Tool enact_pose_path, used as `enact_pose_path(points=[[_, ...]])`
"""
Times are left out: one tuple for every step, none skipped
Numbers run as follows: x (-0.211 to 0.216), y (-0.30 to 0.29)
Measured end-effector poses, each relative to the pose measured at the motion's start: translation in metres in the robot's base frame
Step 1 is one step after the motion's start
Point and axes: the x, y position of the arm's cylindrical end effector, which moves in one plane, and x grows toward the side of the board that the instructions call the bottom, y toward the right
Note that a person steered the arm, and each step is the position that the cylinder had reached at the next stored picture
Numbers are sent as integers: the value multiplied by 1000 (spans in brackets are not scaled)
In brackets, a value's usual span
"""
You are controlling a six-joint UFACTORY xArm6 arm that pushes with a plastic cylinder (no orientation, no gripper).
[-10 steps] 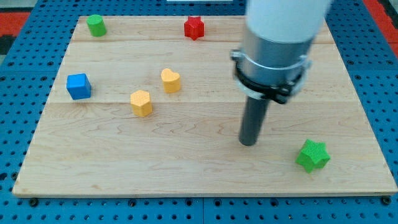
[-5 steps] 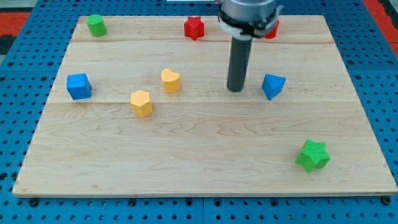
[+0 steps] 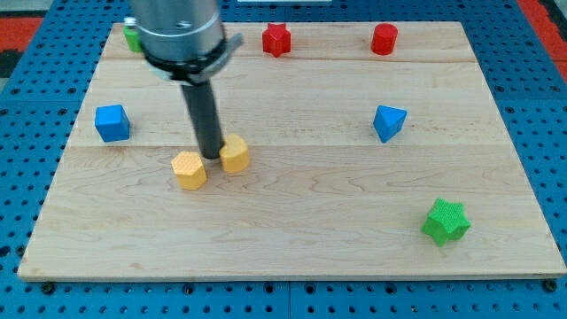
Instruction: Push the yellow heart to the bottom center
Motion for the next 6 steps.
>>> enact_pose_path(points=[[-25, 8], [32, 26], [56, 16], [33, 41], [17, 81], [15, 109]])
